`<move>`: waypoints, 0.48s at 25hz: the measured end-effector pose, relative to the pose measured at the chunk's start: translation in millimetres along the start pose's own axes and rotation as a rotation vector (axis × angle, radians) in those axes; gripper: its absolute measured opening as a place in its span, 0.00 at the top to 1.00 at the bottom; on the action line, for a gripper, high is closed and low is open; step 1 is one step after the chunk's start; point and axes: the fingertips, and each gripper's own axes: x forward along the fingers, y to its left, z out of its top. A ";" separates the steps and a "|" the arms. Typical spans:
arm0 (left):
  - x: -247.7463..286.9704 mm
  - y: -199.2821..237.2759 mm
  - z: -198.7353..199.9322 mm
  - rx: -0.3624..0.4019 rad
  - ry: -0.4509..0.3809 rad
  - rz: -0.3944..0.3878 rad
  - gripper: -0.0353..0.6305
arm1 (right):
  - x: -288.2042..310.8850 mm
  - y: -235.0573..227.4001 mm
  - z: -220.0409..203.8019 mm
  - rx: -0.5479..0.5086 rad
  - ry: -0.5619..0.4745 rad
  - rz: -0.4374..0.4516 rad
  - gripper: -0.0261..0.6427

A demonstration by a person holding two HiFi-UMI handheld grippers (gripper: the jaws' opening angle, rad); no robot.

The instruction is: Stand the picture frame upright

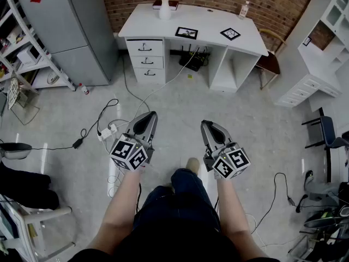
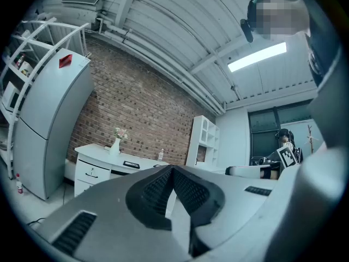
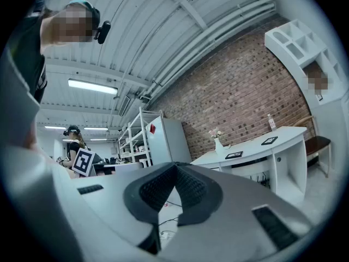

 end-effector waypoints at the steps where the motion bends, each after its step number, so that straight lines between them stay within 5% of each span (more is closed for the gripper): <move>1: 4.0 1.8 0.3 0.000 -0.001 0.002 0.95 | 3.7 -2.8 0.9 -0.009 0.004 0.003 0.96; 12: 42.5 30.1 -0.4 -0.016 0.000 0.055 0.95 | 43.7 -43.3 4.7 -0.015 0.031 0.031 0.96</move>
